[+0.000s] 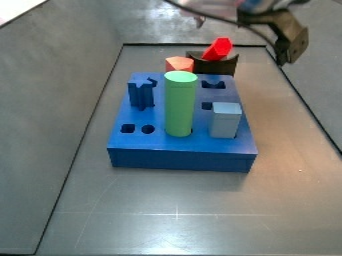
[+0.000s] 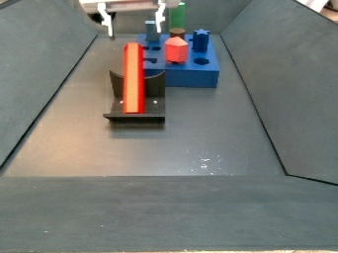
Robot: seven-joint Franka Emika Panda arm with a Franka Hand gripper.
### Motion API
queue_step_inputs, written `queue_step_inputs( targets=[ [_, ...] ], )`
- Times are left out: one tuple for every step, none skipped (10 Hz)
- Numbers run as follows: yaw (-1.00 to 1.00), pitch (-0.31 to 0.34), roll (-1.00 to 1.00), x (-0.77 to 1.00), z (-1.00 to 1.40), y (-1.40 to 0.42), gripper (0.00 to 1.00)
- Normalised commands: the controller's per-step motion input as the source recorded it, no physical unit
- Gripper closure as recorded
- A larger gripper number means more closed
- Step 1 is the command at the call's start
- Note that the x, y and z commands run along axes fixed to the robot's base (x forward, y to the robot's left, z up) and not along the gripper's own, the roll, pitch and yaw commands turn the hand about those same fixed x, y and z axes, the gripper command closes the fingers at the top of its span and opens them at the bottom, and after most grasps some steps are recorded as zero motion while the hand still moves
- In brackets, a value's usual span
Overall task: Pick up the hexagon object. Move up. Place the hexagon object on the fixture. Regrasp the hexagon object. Move to above the board. Insert the hexagon object.
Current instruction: Regrasp the hexagon object.
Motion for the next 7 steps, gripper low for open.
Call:
queue_step_inputs(
  targets=[
    [-0.02,-0.037,0.07,0.12,-0.93,0.0,0.0],
    [-0.02,-0.024,0.06,0.11,-0.81,0.0,0.0],
    [-0.01,-0.008,0.07,0.09,-0.69,0.0,0.0],
    [0.0,0.011,0.06,0.09,-0.5,0.0,0.0],
    [0.01,0.021,0.06,0.08,-0.42,0.0,0.0],
    [0.03,0.027,0.07,0.09,-0.25,-0.01,0.0],
    [0.04,0.027,0.07,0.09,-0.18,-0.01,0.0]
  ],
)
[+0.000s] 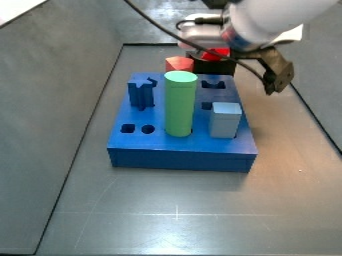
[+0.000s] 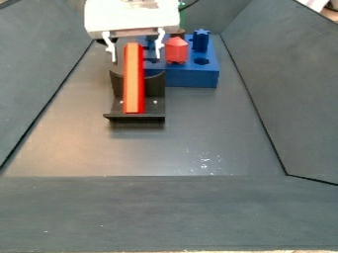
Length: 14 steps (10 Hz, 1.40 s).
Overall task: Pick up the hexagon object. Move up. Place the hexagon object on the fixture. Regrasp the hexagon object. Move to above the board. Insert the hexagon object.
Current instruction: Regrasp the hexagon object, then move to above the board.
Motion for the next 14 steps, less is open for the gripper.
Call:
queue_step_inputs(
  targets=[
    [0.0,0.0,0.0,0.0,0.0,0.0,1.0],
    [0.05,-0.219,-0.15,-0.03,1.0,0.04,1.0],
    [0.03,-0.214,-0.16,-0.03,1.0,0.04,1.0],
    [0.01,-0.206,-0.15,-0.04,1.0,0.04,1.0],
    [-0.06,-0.188,-0.13,-0.04,1.0,0.04,1.0],
    [-0.08,-0.176,-0.12,-0.05,1.0,0.04,1.0],
    [-0.12,-0.141,-0.12,-0.05,1.0,0.04,1.0],
    [-0.14,-0.101,-0.12,-0.06,1.0,0.04,1.0],
    [-0.15,-0.07,-0.13,-0.06,1.0,0.04,1.0],
    [-0.15,-0.04,-0.13,-0.06,1.0,0.04,1.0],
    [-0.14,-0.015,-0.13,-0.07,1.0,0.04,1.0],
    [-0.12,0.008,-0.13,-0.07,1.0,0.04,1.0],
    [-0.1,0.022,-0.12,-0.08,1.0,0.04,1.0],
    [-0.07,0.039,-0.11,-0.08,1.0,0.04,1.0]
  ],
)
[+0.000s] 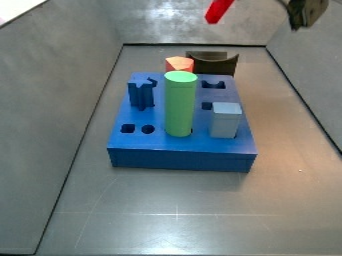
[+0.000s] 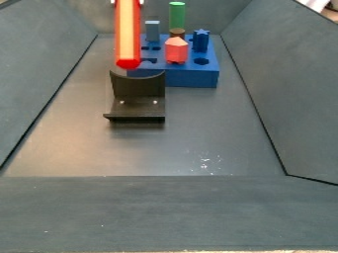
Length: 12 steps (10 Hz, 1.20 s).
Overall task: Pick up the hexagon object. Move up. Place the hexagon object on the fixture. Regrasp the hexagon object. Move to above the board. Insert the hexagon object.
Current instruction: Move to above the board.
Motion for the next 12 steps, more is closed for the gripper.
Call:
queue_step_inputs(
  targets=[
    [-0.06,0.046,-0.1,-0.08,1.0,0.04,1.0],
    [-0.04,0.052,-0.09,-0.08,1.0,0.03,1.0],
    [-0.02,0.067,-0.08,-0.07,0.89,0.02,1.0],
    [-0.01,0.072,-0.06,-0.05,0.75,0.02,1.0],
    [0.01,0.078,-0.06,-0.04,0.6,0.01,1.0],
    [0.02,0.085,-0.05,-0.03,0.42,0.0,1.0],
    [0.03,0.093,-0.05,-0.02,0.28,0.0,1.0],
    [-0.11,0.036,-1.0,-0.59,0.22,-1.0,1.0],
    [-0.11,0.034,-1.0,-0.59,0.18,-1.0,1.0],
    [-0.11,0.018,-1.0,-0.64,0.2,-1.0,1.0],
    [-0.11,0.014,-1.0,-0.65,0.19,-1.0,1.0],
    [-0.11,0.015,-1.0,-0.68,0.2,-1.0,1.0]
  ],
)
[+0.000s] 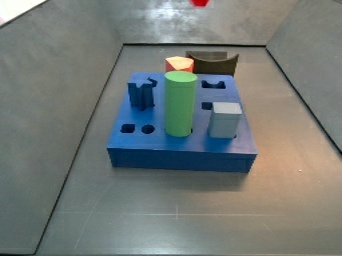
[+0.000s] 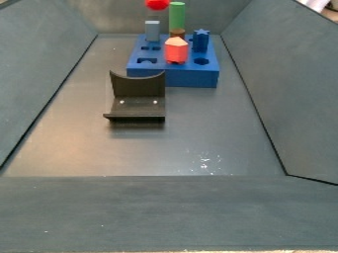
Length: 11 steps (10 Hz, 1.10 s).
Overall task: Pick up the hexagon object. Move up. Place the hexagon object on the fixture. Regrasp the hexagon object. Move to above the board. Insert the hexagon object.
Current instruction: Move to above the board, then insert the hexagon object.
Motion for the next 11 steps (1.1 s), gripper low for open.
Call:
queue_step_inputs(
  targets=[
    [-0.11,0.016,-1.0,-0.69,0.2,-1.0,1.0],
    [-0.11,0.018,-1.0,-0.73,0.21,-1.0,1.0],
    [-0.1,0.019,-1.0,-0.61,0.17,-0.8,1.0],
    [-0.1,0.013,-1.0,-0.37,0.09,-0.41,1.0],
    [-0.09,0.013,-1.0,-0.23,0.05,-0.21,1.0],
    [-0.07,0.007,-0.91,-0.14,0.03,-0.08,1.0],
    [-0.06,-0.007,-0.75,-0.12,0.02,-0.05,1.0],
    [-0.03,-0.026,-0.47,-0.09,0.01,-0.02,1.0],
    [-0.02,-0.033,-0.32,-0.07,0.01,0.0,1.0],
    [0.23,-0.013,0.0,-0.13,-0.24,0.31,1.0],
    [0.35,-0.193,-0.26,-0.48,-0.14,0.62,1.0]
  ],
)
